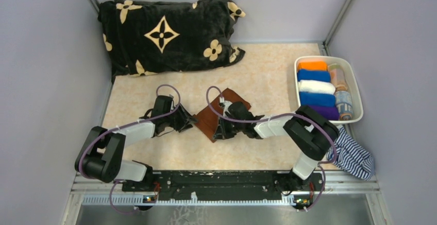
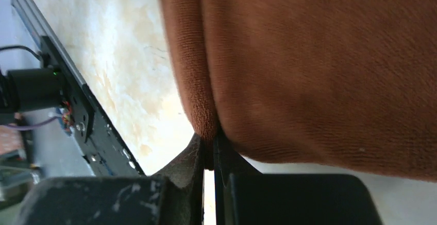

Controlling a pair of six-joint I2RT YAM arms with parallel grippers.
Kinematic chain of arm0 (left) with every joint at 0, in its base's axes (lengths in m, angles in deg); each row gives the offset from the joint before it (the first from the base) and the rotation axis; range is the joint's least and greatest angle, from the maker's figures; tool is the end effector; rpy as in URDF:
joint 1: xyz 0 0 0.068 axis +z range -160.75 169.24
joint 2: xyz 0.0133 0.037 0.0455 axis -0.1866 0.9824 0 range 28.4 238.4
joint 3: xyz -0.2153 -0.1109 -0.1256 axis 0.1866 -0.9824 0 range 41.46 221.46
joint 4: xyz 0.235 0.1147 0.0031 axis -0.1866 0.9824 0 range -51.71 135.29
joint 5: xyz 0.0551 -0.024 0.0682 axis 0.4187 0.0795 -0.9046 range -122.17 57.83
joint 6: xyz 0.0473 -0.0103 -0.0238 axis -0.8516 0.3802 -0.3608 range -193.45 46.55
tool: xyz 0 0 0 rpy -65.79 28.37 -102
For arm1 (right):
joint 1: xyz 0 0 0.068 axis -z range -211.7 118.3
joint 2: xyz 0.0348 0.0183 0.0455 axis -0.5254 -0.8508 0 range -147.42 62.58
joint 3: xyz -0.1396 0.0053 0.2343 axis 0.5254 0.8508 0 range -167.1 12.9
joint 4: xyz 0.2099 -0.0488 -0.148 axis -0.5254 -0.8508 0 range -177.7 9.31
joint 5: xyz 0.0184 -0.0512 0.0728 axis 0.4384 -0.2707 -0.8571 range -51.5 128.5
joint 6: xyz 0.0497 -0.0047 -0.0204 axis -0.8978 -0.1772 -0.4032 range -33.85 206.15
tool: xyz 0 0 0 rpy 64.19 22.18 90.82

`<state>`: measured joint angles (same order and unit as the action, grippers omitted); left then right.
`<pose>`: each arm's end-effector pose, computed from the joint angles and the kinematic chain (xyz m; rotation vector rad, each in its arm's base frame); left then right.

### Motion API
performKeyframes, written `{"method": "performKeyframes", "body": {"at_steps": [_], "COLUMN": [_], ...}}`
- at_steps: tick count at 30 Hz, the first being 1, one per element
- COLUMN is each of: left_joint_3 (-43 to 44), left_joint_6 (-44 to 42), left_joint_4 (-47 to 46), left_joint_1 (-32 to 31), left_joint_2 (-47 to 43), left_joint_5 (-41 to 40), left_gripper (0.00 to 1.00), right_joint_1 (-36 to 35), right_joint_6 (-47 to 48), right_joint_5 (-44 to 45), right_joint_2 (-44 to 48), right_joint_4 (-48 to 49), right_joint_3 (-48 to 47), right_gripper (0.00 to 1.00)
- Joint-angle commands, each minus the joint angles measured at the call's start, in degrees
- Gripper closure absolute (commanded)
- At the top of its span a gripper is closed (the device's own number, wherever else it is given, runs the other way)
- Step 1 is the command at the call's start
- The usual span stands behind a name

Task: Roll the towels
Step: Roll the towel at the center of the board.

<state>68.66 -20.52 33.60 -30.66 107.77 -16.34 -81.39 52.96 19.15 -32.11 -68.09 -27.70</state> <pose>0.2244 -0.0915 0.1365 -0.5955 2.4964 -0.8787 0.1945 0.2472 0.1420 -0.5509 2.4559 1.0690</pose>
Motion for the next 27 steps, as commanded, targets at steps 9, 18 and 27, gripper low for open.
{"method": "performKeyframes", "body": {"at_steps": [9, 18, 27], "left_joint_3": [0.04, 1.99, 2.74], "left_joint_6": [0.11, 0.17, -0.1], "left_joint_4": [1.47, 2.02, 4.73], "left_joint_1": [-0.29, -0.96, -2.46], "left_joint_2": [3.51, 9.47, 11.15], "left_joint_5": [-2.59, -5.26, -7.63], "left_gripper": [0.49, 0.59, 0.62], "right_joint_1": [8.18, 8.82, -0.59], "right_joint_6": [-23.05, -13.74, 7.92], "right_joint_5": [-18.31, -13.54, 12.92], "right_joint_2": [-10.45, -3.68, 11.6], "right_joint_4": [31.14, 15.48, -20.76], "right_joint_3": [9.3, 6.54, -6.97], "right_gripper": [1.0, 0.8, 0.56]}}
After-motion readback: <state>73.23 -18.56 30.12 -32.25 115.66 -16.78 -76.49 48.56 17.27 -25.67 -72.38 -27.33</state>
